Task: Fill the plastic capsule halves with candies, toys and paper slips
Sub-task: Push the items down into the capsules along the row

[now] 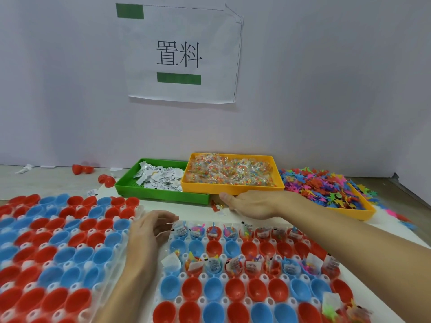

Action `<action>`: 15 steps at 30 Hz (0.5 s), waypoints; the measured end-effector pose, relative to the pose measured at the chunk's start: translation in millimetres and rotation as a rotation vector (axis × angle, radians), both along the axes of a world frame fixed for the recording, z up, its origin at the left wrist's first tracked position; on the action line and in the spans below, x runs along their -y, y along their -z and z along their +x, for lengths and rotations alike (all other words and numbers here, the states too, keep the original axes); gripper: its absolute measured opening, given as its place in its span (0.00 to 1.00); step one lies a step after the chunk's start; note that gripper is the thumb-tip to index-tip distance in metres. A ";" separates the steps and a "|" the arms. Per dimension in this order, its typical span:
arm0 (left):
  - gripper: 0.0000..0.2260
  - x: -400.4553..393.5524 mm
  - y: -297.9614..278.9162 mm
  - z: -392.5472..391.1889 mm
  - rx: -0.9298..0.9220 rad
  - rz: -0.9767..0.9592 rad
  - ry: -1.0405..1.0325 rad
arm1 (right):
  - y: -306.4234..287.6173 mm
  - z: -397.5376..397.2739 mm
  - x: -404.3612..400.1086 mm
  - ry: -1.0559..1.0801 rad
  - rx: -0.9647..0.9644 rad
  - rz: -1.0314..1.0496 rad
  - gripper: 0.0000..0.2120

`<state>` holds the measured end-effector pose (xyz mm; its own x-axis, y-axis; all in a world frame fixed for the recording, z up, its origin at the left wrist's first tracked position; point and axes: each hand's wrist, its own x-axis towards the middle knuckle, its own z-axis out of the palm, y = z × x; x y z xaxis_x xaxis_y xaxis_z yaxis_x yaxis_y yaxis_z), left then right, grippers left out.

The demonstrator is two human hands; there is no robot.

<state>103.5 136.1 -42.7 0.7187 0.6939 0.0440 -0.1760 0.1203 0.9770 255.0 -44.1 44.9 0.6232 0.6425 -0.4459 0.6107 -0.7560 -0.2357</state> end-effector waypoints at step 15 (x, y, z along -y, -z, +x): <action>0.17 -2.0 4.0 1.2 0.008 0.014 -0.001 | 9.0 5.4 11.3 -0.096 0.140 0.103 0.33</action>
<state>104.7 138.1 -46.7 0.7175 0.6940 0.0595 -0.1843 0.1068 0.9770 260.4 -55.4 35.8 0.6086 0.7395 -0.2877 0.7109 -0.6692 -0.2164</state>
